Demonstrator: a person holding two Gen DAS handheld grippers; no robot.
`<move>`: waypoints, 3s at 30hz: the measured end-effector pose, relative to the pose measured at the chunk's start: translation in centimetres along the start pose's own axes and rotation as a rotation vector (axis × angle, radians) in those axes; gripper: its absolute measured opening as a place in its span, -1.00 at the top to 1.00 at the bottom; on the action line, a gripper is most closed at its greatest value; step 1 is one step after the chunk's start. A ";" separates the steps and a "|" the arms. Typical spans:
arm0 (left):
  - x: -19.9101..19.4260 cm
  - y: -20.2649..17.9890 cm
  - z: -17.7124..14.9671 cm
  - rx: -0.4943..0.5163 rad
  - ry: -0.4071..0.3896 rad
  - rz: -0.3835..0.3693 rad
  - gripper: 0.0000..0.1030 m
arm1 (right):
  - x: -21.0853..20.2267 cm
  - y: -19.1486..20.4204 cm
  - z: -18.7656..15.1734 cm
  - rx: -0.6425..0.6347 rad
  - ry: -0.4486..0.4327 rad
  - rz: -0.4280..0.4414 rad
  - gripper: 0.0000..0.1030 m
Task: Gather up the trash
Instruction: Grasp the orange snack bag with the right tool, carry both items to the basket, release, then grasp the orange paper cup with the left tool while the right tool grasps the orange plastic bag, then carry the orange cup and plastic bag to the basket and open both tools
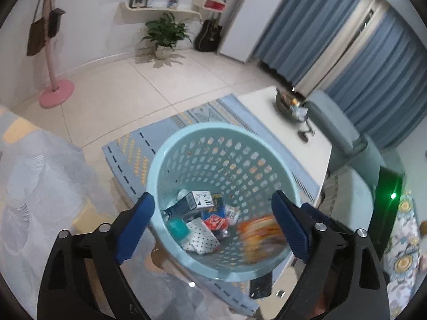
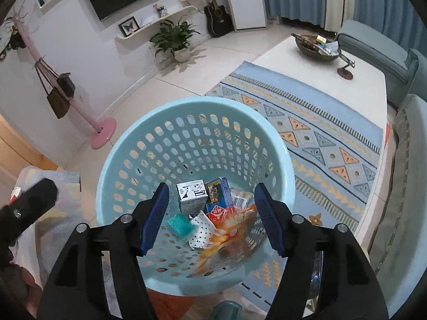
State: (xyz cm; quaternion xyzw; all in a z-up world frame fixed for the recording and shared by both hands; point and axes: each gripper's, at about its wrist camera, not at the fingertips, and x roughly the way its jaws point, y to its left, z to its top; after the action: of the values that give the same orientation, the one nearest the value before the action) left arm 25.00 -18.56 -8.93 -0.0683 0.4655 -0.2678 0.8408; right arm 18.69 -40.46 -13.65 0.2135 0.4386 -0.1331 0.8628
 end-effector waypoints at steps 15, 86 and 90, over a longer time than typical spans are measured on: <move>-6.9 1.8 -1.6 -0.014 -0.126 -0.029 -0.71 | -4.0 3.7 -0.3 -0.066 -0.071 0.047 -0.24; -30.3 34.6 -12.5 -0.478 -0.265 0.366 -0.14 | -2.2 49.8 -12.2 -0.888 0.165 0.483 -0.38; -30.5 33.8 -12.9 -0.469 -0.273 0.366 -0.14 | -2.4 50.4 -13.1 -0.907 0.136 0.444 -0.20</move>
State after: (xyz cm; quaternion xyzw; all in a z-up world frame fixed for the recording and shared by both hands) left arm 14.62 27.44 -5.68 -0.2107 0.4023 0.0138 0.8908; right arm 29.19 10.00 -5.90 -0.0863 0.4515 0.2713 0.8456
